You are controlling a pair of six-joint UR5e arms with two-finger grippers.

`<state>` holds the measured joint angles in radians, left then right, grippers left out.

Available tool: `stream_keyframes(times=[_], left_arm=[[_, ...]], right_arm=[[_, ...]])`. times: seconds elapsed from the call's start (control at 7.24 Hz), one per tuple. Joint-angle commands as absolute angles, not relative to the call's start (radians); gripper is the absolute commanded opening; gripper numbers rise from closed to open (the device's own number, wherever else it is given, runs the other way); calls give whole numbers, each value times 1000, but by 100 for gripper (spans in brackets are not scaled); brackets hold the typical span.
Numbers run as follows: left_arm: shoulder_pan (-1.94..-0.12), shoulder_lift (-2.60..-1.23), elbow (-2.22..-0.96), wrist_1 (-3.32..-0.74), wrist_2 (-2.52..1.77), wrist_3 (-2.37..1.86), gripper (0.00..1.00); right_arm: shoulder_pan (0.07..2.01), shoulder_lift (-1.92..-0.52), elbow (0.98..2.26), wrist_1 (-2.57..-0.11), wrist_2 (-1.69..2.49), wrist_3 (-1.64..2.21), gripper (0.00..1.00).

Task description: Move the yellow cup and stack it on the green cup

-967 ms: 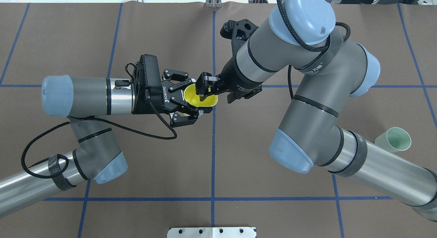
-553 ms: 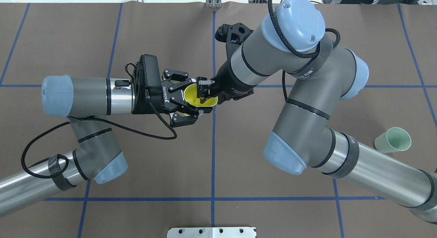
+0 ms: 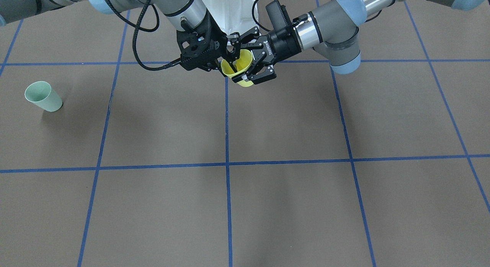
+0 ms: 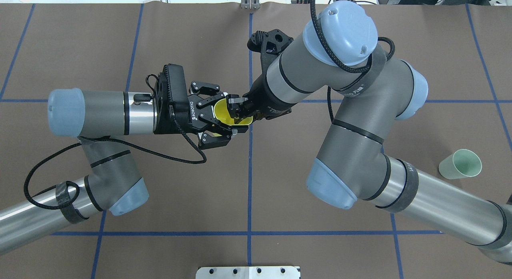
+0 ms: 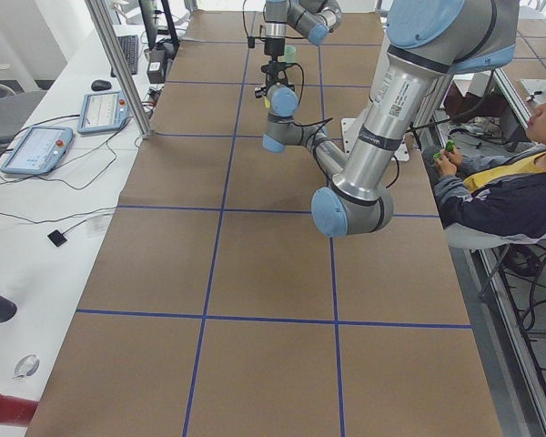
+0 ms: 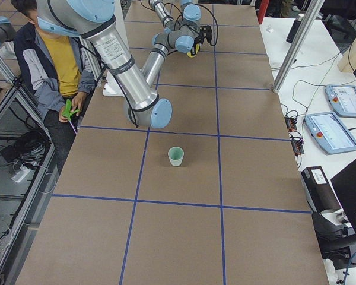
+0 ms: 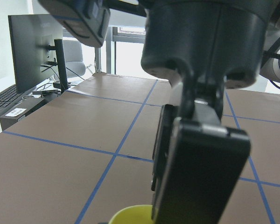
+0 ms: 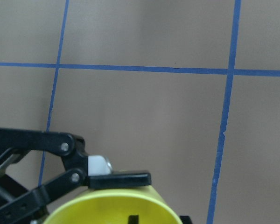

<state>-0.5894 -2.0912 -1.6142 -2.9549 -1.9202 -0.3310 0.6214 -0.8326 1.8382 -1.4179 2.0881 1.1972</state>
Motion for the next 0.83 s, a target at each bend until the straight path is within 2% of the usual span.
stream_keyframes(times=[0.0,0.41,0.69], left_arm=[[-589,-2089,-1617,-2954,-1921,-330,35],[-589,-2091,-1620,-2954,-1921,-336,100],[-589,-2088,-1621,-2954,-1921,-337,100]], right_arm=[[623,-833,1844,-1417,2079,1206,0],[635,-841,1852,-1420,2079,1215,0],[641,-845,1852,-1422,2080,1215,0]])
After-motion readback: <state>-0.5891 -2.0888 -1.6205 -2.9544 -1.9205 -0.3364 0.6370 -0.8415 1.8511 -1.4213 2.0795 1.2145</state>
